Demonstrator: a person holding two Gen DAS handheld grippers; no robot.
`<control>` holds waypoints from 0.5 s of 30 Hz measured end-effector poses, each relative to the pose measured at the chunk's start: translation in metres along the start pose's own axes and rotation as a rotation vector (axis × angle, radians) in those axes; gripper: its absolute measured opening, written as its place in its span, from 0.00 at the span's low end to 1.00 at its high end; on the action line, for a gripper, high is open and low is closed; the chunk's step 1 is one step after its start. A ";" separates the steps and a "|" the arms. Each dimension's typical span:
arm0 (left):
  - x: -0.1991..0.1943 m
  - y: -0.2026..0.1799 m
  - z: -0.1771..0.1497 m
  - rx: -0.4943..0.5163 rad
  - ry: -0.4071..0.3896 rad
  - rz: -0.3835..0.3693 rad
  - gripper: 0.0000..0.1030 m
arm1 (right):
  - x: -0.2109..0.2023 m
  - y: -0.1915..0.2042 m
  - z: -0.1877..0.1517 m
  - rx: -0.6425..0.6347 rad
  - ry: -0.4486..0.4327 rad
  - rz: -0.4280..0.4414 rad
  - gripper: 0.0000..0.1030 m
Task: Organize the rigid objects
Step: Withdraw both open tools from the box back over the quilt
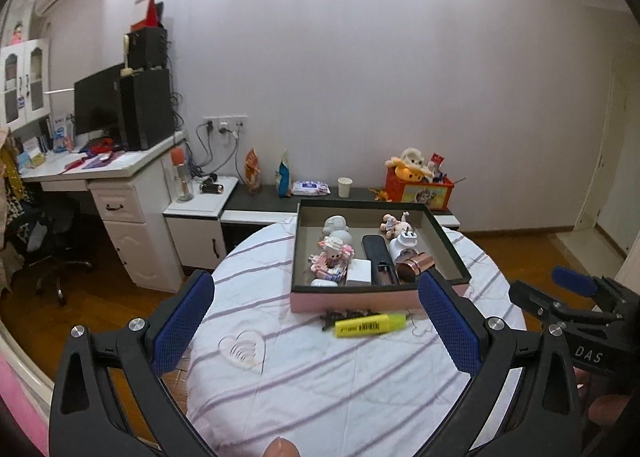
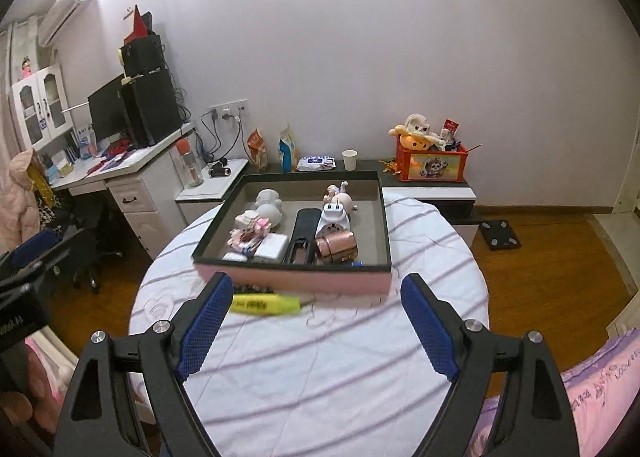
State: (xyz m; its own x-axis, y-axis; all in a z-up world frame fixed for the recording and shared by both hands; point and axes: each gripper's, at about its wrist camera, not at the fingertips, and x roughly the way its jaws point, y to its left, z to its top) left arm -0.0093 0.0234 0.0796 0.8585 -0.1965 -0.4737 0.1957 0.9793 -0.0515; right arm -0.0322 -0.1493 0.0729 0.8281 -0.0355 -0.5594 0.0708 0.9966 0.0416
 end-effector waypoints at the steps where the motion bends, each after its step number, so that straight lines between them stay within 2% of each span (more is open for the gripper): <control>1: -0.009 0.000 -0.006 0.000 -0.004 0.006 1.00 | -0.005 0.000 -0.005 0.001 0.000 -0.001 0.85; 8: -0.039 0.004 -0.044 -0.029 0.023 0.029 1.00 | -0.032 0.010 -0.044 -0.005 0.029 -0.001 0.85; 15: -0.049 0.014 -0.063 -0.056 0.050 0.064 1.00 | -0.035 0.022 -0.060 -0.032 0.059 0.027 0.85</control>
State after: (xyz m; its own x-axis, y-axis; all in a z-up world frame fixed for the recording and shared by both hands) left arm -0.0786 0.0494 0.0469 0.8434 -0.1319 -0.5209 0.1131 0.9913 -0.0679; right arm -0.0930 -0.1213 0.0433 0.7950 -0.0046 -0.6066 0.0299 0.9991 0.0316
